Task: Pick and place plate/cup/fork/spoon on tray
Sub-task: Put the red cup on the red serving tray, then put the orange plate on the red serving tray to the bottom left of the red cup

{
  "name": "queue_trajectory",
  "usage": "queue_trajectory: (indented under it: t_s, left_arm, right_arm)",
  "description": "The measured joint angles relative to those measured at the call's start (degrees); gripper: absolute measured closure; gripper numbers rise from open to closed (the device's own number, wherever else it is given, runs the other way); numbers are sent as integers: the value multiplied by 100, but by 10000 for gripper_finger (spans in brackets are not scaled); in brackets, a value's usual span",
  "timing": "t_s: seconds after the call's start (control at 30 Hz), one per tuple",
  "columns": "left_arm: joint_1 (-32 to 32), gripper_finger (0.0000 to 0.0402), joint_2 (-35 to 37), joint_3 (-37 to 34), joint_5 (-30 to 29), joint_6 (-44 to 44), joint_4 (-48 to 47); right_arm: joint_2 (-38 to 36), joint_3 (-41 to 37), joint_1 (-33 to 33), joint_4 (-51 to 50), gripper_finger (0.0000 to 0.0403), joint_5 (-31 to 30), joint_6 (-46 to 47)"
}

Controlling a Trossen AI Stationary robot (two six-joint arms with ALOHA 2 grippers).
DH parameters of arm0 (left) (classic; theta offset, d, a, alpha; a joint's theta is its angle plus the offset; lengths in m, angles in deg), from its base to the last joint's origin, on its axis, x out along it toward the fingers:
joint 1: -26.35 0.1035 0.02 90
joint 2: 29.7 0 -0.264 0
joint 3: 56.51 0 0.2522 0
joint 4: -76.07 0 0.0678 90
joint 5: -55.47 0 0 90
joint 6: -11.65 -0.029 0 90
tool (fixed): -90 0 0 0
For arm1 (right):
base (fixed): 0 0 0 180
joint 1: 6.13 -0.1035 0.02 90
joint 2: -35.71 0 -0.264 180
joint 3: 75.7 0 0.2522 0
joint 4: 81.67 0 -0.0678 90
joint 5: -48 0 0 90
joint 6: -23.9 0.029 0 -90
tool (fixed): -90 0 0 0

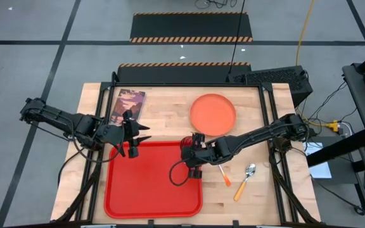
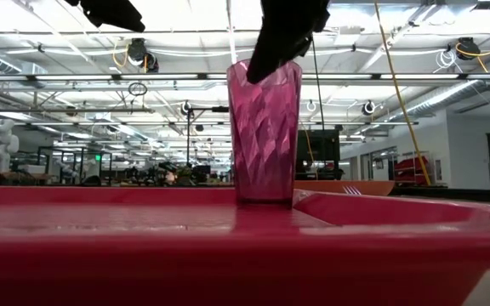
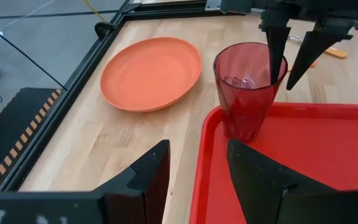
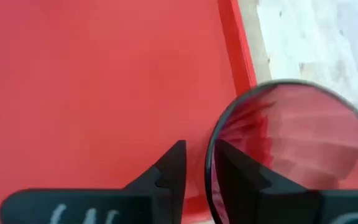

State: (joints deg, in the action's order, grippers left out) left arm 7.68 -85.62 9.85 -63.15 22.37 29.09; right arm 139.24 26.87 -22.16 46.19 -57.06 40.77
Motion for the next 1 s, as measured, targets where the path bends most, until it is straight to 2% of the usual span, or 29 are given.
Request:
queue_trajectory:
  t_s: [0.4,0.73,0.83,1.0]
  left_arm:
    - [0,238,0,0,2,1,1]
    - [0,238,0,0,2,-205,1]
    - [0,238,0,0,2,-327,-1]
    - [0,238,0,0,2,-443,1]
  right_arm:
    - [-746,0,31,170,255,-650,-510]
    - [-1694,-17,-114,-290,243,-1873,-798]
    - [-1898,-292,-133,-614,243,-2224,-519]
    - [-2251,-1400,6,-524,243,-2537,-103]
